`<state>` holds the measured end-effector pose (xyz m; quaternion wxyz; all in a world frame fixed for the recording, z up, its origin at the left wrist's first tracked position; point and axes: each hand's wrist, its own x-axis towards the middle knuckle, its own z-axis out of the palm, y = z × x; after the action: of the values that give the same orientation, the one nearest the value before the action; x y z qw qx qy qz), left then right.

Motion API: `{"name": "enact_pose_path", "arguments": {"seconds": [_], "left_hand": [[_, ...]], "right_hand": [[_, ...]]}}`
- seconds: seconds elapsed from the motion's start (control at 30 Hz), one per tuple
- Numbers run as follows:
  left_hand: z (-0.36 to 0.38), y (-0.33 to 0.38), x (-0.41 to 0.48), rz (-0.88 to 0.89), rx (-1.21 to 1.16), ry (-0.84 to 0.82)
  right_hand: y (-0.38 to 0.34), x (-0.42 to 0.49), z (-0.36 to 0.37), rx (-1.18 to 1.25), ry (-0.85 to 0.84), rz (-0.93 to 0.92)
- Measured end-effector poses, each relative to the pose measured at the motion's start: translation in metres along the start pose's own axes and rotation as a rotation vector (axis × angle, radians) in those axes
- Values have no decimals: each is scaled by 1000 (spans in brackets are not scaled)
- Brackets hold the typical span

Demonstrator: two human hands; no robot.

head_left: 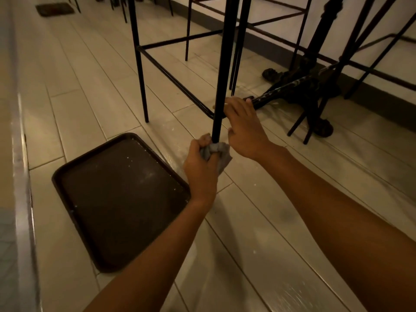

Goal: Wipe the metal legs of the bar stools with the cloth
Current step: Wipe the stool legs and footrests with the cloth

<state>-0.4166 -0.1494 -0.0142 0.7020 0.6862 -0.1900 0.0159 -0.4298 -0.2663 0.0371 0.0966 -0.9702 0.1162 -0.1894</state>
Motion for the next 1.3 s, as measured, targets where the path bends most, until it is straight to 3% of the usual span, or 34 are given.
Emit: {"name": "enact_pose_path", "arguments": {"seconds": [0.17, 0.3, 0.47, 0.6, 0.83, 1.17, 1.3], "left_hand": [[8, 23, 24, 114, -2, 61], [6, 38, 27, 184, 36, 73], [11, 74, 40, 184, -1, 77], [18, 87, 38, 93, -72, 27], [21, 90, 29, 56, -147, -5], [11, 77, 23, 180, -10, 7], [14, 71, 24, 228, 7, -20]], "right_hand": [[3, 1, -13, 20, -136, 2], [2, -5, -17, 44, -146, -13], [-13, -21, -24, 625, 5, 111], [-23, -31, -18, 703, 251, 157], [-38, -34, -24, 1166, 237, 374], [-24, -13, -32, 892, 606, 579], [-27, -11, -38, 1054, 683, 585]]}}
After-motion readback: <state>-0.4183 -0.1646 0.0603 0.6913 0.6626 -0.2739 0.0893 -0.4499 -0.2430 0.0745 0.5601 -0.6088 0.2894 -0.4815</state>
